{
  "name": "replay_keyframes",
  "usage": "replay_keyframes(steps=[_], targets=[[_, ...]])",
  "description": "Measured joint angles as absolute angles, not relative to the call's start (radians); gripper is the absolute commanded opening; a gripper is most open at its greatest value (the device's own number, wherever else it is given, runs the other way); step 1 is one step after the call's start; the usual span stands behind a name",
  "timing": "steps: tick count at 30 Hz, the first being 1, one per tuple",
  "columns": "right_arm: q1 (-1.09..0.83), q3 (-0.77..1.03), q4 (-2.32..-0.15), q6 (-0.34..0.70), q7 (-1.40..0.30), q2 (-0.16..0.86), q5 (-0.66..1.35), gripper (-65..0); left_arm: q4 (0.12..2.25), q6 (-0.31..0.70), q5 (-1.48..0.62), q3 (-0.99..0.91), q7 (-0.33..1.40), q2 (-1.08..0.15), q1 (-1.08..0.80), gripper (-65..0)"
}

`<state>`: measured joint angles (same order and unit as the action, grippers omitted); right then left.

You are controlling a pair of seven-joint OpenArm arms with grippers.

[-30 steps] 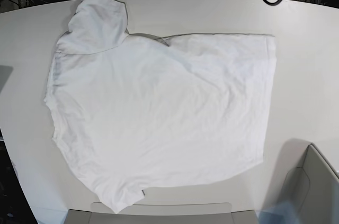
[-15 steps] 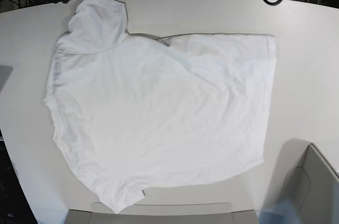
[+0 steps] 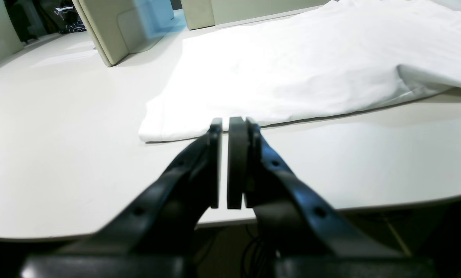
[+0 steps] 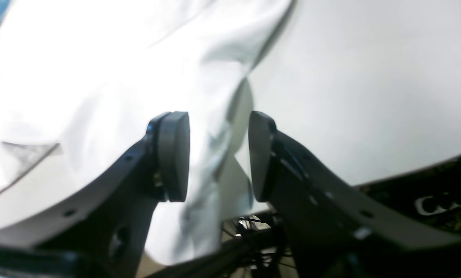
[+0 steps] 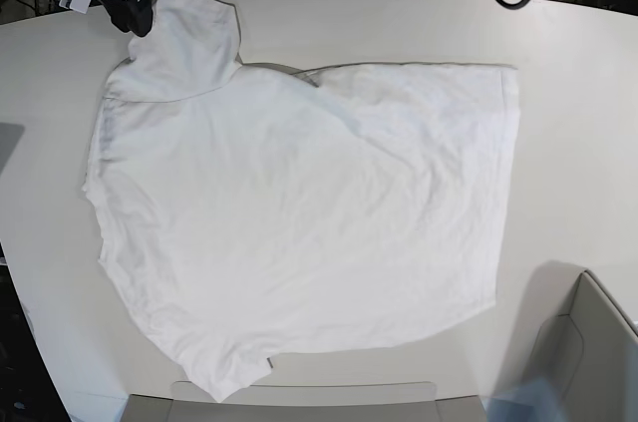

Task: Fold the T-shirt properly
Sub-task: 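Lower the right gripper onto the white T-shirt's shoulder corner and grasp, then lower the left gripper onto the opposite shoulder corner and grasp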

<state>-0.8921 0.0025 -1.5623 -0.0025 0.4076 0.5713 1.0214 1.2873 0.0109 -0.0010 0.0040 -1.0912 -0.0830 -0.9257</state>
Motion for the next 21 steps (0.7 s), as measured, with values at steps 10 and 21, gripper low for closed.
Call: replay_keyframes(steps=[10, 21], targets=[[-0.803, -0.102, -1.5, 0.003, 0.472, 0.587, 1.018, -39.6, 1.287, 0.011, -0.001, -0.035, -1.084, -0.08, -0.923, -60.8], [-0.762, -0.236, -1.507, 0.022, 0.495, 0.579, 1.017, -39.6, 1.554, 0.01, -0.277, -0.051, -0.843, -0.105, -0.94, -52.0]])
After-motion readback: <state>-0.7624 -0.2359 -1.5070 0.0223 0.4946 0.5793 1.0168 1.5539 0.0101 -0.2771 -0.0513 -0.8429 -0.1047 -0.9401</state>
